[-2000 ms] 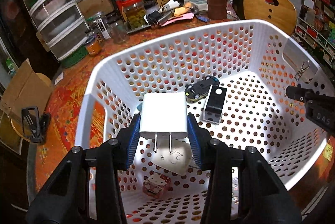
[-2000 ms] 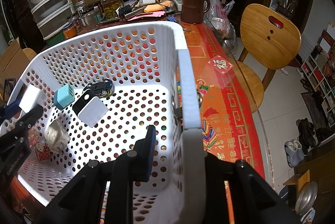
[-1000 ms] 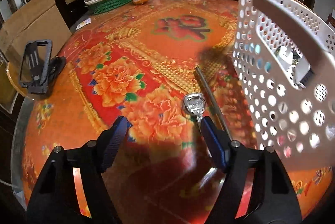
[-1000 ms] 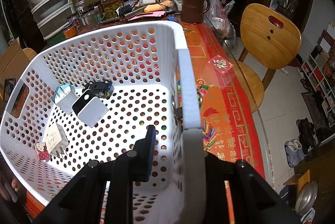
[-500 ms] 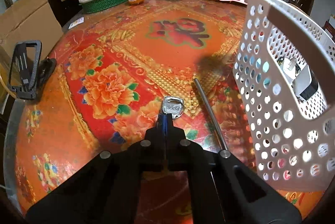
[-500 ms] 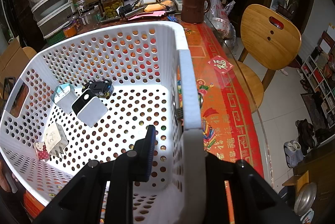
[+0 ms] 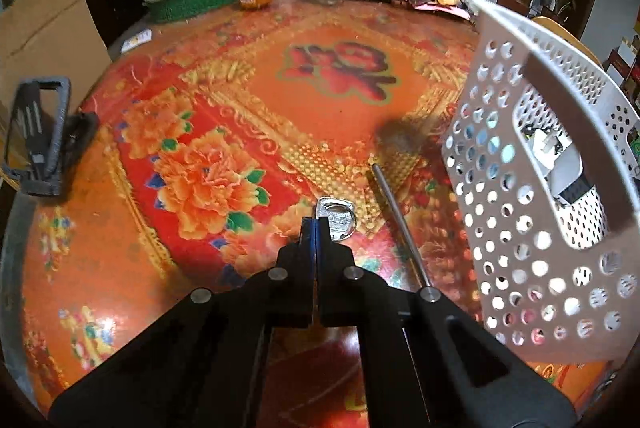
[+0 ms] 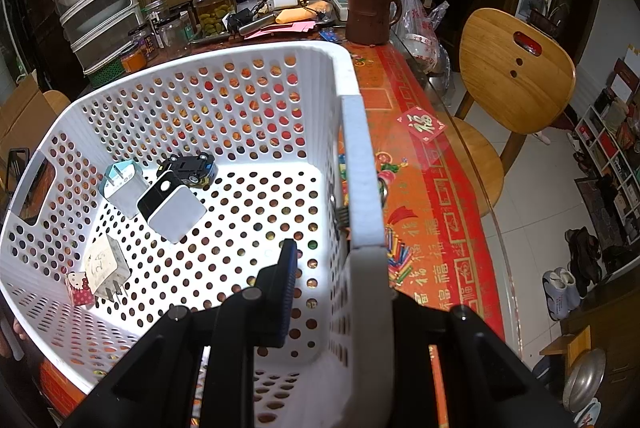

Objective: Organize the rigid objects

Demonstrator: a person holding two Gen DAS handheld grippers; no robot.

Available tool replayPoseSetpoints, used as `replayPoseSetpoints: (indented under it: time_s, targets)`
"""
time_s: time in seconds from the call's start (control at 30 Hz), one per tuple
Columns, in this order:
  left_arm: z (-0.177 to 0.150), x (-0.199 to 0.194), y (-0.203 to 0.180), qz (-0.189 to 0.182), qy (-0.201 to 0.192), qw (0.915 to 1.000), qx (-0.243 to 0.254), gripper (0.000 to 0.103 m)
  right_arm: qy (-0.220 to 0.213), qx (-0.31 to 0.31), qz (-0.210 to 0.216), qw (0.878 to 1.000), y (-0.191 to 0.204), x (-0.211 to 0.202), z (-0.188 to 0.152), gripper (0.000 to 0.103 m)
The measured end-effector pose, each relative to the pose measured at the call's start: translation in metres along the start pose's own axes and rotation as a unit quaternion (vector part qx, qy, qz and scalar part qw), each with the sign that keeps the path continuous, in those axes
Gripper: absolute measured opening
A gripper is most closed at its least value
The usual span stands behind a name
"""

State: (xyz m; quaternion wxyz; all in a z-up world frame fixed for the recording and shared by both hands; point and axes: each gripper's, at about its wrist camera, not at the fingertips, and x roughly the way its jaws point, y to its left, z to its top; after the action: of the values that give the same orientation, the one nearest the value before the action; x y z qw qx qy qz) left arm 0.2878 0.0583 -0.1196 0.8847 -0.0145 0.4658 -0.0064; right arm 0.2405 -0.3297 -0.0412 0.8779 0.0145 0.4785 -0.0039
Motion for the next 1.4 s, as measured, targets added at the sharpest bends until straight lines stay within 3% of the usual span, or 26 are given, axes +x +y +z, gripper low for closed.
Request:
replayPoseSetpoints:
  time_s: [0.1,0.17,0.23,0.3,0.37,0.77,0.87,0.9,1.0,1.03,1.23,1.4]
  targets:
    - [0.001,0.006,-0.001,-0.006,0.007,1.0,-0.002,0.004,0.0,0.0,0.0,1.0,0.0,0.0,0.001,0.022]
    - [0.003,0.008,-0.003,-0.006,0.008,0.9999,-0.003,0.017,0.0,0.0,0.0,1.0,0.0,-0.001,0.001,0.022]
    - [0.006,0.008,-0.003,-0.006,0.004,1.0,-0.005,0.055,0.0,0.0,0.0,1.0,0.0,-0.001,0.001,0.022]
    - [0.007,0.006,-0.003,0.0,-0.007,0.9999,-0.008,0.067,0.0,0.0,0.0,1.0,0.0,-0.001,0.001,0.022]
    - [0.01,0.004,-0.002,-0.005,-0.008,0.9999,-0.01,0.068,0.0,0.0,0.0,1.0,0.0,-0.001,0.001,0.022]
    - [0.015,0.023,-0.009,0.007,0.015,0.9998,-0.004,0.067,0.0,0.0,0.0,1.0,0.001,-0.001,0.001,0.022]
    - [0.015,0.028,-0.011,0.008,0.021,0.9997,-0.003,0.046,0.0,0.0,-0.001,1.0,0.0,0.0,0.001,0.022]
    - [0.016,0.027,-0.011,0.006,0.021,0.9998,-0.004,0.028,0.0,0.0,0.0,1.0,0.0,-0.001,0.001,0.022]
    - [0.015,0.025,-0.013,-0.002,0.023,0.9997,0.0,0.021,0.0,0.0,-0.001,1.0,0.0,-0.001,0.001,0.022]
    - [0.015,0.022,-0.015,0.001,0.018,0.9998,0.003,0.011,-0.001,0.0,0.0,1.0,0.0,-0.001,0.0,0.022]
    - [0.016,0.007,-0.013,0.0,0.002,1.0,0.002,0.002,0.0,0.0,0.0,1.0,0.0,0.0,0.0,0.022]
    - [0.015,0.006,-0.01,0.006,0.003,1.0,0.002,0.002,0.0,-0.001,0.0,1.0,0.0,0.0,0.001,0.022]
